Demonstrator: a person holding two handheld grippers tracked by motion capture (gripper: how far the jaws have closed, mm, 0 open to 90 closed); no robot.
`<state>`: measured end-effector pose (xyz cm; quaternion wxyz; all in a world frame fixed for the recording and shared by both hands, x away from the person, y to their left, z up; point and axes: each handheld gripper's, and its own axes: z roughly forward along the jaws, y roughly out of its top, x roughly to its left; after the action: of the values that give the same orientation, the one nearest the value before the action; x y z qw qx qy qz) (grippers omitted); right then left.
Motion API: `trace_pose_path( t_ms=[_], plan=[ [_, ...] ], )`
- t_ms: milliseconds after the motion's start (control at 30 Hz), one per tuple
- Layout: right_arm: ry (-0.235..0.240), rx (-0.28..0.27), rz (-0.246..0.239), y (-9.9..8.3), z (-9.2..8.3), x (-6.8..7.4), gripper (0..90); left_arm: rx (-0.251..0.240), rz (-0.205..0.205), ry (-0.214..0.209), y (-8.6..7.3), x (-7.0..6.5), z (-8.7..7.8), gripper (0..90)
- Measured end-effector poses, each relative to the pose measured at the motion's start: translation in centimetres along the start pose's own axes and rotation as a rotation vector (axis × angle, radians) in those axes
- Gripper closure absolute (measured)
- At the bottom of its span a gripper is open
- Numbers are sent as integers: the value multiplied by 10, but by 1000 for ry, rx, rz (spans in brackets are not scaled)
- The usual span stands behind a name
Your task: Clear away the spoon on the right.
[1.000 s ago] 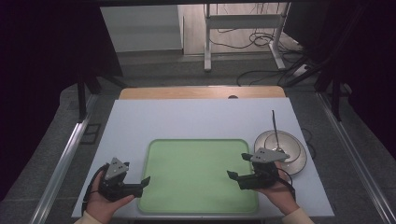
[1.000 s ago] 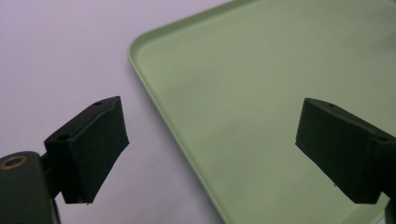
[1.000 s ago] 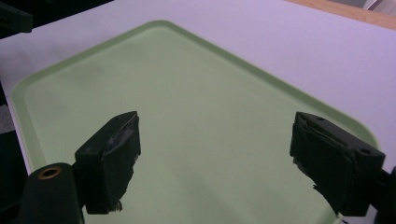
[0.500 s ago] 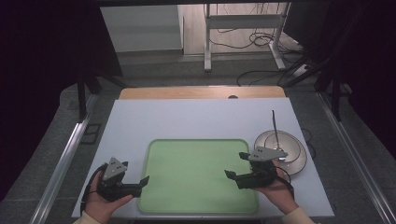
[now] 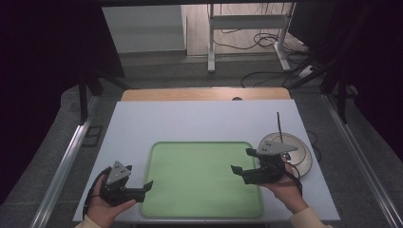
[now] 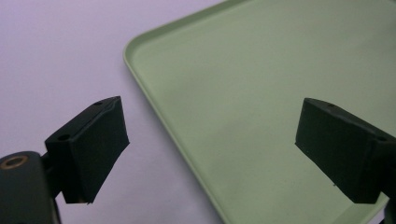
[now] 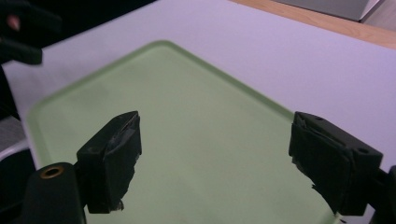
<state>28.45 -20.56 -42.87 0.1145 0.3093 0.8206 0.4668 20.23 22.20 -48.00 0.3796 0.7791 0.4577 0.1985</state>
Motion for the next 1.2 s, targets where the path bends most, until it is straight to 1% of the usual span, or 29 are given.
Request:
trace_pose_path(
  t_ms=[33,167,200,233,367,400,433,500,533,567,633,667,700,733,767,833,867,967,1000,1033,1100,1200],
  plan=[
    [11,-2,13,4,-1,-2,164,1,0,-2,0,0,0,89],
    [-19,20,-10,23,-3,-7,169,-1,-1,-2,-1,1,-1,89],
    [-19,20,-10,23,-3,-7,169,-1,-1,-2,-1,1,-1,90],
    [-29,24,1,31,-4,-11,169,-1,1,2,-1,2,-2,90],
    [-40,28,17,41,-4,-23,169,-2,0,8,-1,2,-2,90],
    [-40,28,17,41,-4,-23,169,-2,0,11,-1,2,-2,90],
    [-37,20,37,43,-4,-31,169,-1,-1,14,-1,2,-2,90],
    [-47,7,46,42,-6,-40,168,0,-4,18,-1,3,-1,90],
    [-47,7,46,42,-6,-40,168,0,-4,18,-1,3,-1,90],
    [-60,13,58,41,-6,-48,169,2,-7,19,0,4,-2,91],
    [-74,8,68,40,-8,-55,169,4,-8,22,-1,4,-1,91],
    [-74,8,68,40,-8,-55,169,4,-8,22,-1,4,-1,91],
    [-84,5,78,38,-12,-62,169,3,-8,25,-1,4,-1,90],
    [-84,5,78,38,-12,-62,169,3,-8,25,-1,4,-1,91],
    [-99,-1,84,36,-16,-67,171,1,-14,26,-1,4,-1,91],
    [-104,0,87,35,-18,-69,171,1,-15,27,-1,4,0,91],
    [-120,-4,89,34,-23,-73,173,6,-11,25,-1,3,0,91],
    [-137,-15,98,33,-30,-79,181,8,-5,20,-1,1,2,91],
    [-137,-15,98,33,-30,-79,181,8,-5,20,-1,1,2,91],
    [-147,-25,103,32,-34,-83,186,6,-2,19,-1,0,1,91],
    [-159,-31,109,32,-38,-87,190,3,0,18,0,0,1,91],
    [-174,-32,112,32,-41,-92,198,0,-4,19,0,1,0,91]
  ],
)
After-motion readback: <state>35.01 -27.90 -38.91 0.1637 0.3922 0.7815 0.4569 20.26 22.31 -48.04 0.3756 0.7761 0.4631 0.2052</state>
